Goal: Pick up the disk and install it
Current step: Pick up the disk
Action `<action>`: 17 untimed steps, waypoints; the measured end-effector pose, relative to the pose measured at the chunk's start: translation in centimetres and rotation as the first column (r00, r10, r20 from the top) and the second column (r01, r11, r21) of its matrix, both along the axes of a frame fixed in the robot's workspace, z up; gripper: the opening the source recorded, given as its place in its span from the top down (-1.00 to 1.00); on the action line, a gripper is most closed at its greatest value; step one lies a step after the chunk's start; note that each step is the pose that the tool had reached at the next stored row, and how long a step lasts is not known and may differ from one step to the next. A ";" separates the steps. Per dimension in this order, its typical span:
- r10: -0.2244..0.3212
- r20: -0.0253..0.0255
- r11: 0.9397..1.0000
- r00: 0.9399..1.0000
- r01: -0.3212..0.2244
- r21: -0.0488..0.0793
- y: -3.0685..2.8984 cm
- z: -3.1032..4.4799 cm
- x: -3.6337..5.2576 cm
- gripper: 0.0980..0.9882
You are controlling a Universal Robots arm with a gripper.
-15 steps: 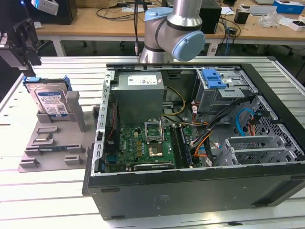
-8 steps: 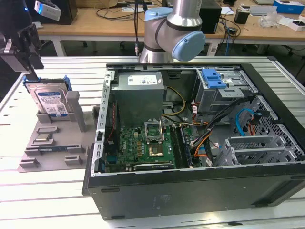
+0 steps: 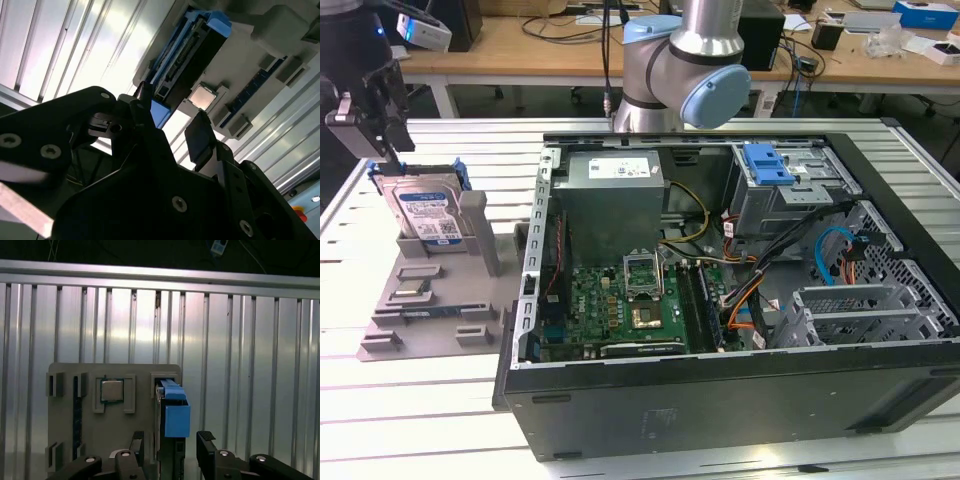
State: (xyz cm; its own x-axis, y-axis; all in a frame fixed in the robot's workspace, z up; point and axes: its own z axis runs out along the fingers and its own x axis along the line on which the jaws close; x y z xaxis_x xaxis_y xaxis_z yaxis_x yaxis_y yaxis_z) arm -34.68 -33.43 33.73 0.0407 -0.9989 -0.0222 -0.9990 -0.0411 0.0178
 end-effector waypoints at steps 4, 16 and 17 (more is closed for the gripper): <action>0.002 0.000 1.000 1.000 -0.002 -0.003 0.32 -0.67 0.00 0.00; 0.003 0.000 1.000 1.000 -0.003 -0.010 0.75 -3.57 -0.05 0.00; 0.003 0.000 1.000 1.000 -0.003 -0.010 0.75 -3.84 -0.06 0.00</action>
